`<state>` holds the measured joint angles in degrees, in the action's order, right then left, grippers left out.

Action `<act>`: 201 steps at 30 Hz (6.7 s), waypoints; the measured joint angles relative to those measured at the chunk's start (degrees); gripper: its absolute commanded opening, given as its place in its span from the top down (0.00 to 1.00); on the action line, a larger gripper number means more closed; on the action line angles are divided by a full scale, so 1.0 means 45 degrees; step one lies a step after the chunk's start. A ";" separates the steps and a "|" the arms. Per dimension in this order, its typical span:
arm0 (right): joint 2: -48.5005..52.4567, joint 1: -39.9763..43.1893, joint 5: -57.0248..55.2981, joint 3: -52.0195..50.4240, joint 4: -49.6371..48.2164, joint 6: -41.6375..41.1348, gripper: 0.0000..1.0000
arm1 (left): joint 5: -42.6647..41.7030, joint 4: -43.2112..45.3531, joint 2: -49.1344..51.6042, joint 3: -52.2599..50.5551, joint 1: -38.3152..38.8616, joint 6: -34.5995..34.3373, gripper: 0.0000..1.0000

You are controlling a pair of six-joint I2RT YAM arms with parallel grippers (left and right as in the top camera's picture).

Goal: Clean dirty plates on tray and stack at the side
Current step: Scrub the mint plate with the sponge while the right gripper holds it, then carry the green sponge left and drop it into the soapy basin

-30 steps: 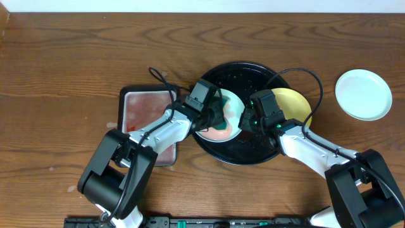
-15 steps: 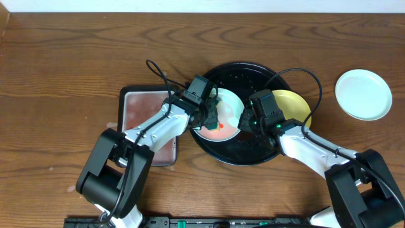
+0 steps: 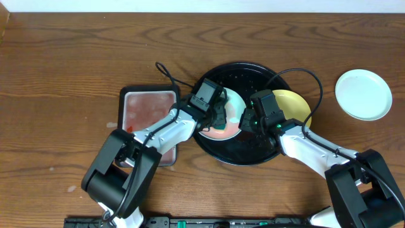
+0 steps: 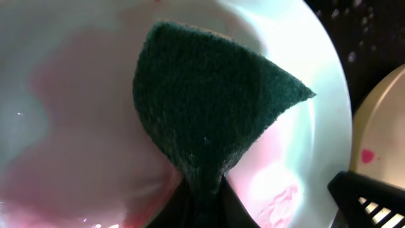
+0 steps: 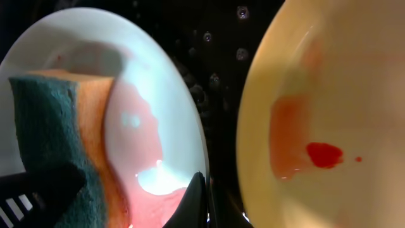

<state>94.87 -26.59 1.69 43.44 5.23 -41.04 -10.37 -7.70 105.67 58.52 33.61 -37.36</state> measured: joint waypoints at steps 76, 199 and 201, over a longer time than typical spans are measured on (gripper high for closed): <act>0.0000 -0.0049 -0.0345 0.0228 0.0724 -0.0092 0.99 | 0.3249 -0.2395 0.1005 0.2288 -0.0306 -0.1205 0.93; -0.2278 -0.0277 -0.0636 0.1598 0.5557 0.1248 0.60 | 0.3381 -0.8189 -0.7116 0.1025 -0.5217 0.3303 0.23; -0.1948 -0.0277 -0.0291 0.1598 0.5561 0.0928 0.60 | 0.3381 -0.8189 -0.7266 0.1025 -0.5217 0.3303 0.23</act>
<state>86.11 -27.83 0.38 50.63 30.26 -36.86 4.84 -44.56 72.97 63.13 10.13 -22.50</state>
